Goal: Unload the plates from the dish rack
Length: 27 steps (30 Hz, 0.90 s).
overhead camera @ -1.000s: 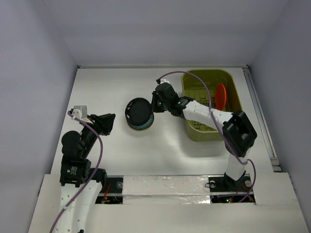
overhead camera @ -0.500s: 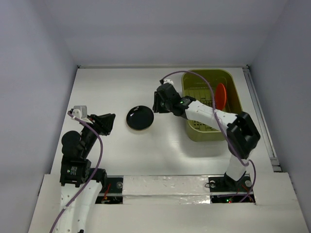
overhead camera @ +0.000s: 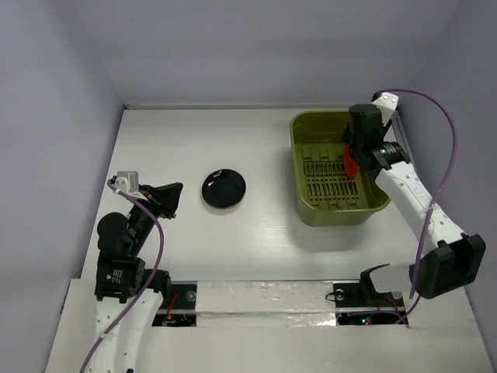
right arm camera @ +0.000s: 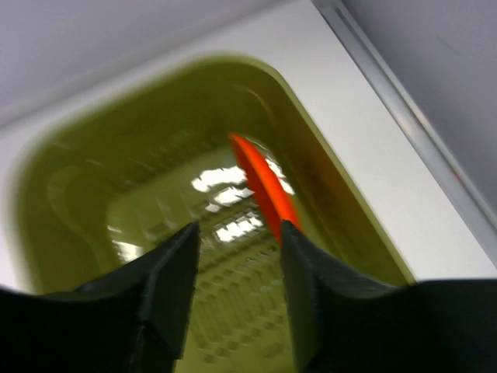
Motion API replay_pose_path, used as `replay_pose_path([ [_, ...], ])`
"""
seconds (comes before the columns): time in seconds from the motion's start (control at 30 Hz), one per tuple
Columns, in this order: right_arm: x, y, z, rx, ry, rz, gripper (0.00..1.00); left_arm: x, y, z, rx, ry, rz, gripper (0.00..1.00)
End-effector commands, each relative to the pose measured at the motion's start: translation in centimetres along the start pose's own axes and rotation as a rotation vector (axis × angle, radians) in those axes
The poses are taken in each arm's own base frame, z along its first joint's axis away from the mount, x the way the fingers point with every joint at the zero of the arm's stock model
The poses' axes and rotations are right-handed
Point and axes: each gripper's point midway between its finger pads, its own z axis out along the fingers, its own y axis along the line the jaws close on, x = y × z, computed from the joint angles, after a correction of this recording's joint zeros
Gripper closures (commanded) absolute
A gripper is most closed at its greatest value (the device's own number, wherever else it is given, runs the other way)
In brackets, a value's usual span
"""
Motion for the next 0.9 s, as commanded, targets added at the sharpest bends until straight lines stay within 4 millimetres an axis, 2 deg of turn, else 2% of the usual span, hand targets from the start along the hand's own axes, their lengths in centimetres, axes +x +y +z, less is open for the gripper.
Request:
replay_pose_path([
  [0.0, 3.7, -4.2, 2.2, 0.173, 0.099, -0.163, 0.40, -0.9, -1.1, -0.2, 0.044, -0.035, 0.016, 0.96],
  [0.1, 4.9, -4.6, 3.6, 0.188, 0.143, -0.205, 0.38, -0.8, -1.2, -0.2, 0.048, -0.030, 0.018, 0.96],
  [0.2, 5.8, -5.0, 4.8, 0.202, 0.176, -0.231, 0.42, -0.7, -1.3, -0.3, 0.052, -0.028, 0.016, 0.90],
  [0.4, 7.3, -5.6, 7.0, 0.259, 0.237, -0.311, 0.57, -0.9, -1.4, -0.4, 0.053, -0.034, 0.017, 0.84],
  [0.47, 7.1, -6.0, 7.5, 0.278, 0.239, -0.326, 0.62, -0.8, -1.6, -0.4, 0.063, -0.032, 0.018, 0.84],
  [0.53, 7.0, -5.9, 7.8, 0.287, 0.241, -0.339, 0.72, -0.8, -1.6, -0.4, 0.061, -0.032, 0.016, 0.84],
  [0.7, 6.4, -6.5, 7.9, 0.330, 0.246, -0.397, 0.88, -0.8, -1.6, -0.4, 0.059, -0.032, 0.016, 0.83],
  [0.8, 4.7, -6.7, 7.0, 0.339, 0.219, -0.387, 0.94, -0.8, -1.6, -0.4, 0.062, -0.033, 0.016, 0.83],
  [0.87, 2.8, -6.8, 5.8, 0.330, 0.179, -0.361, 0.98, -0.8, -1.6, -0.4, 0.061, -0.032, 0.016, 0.83],
])
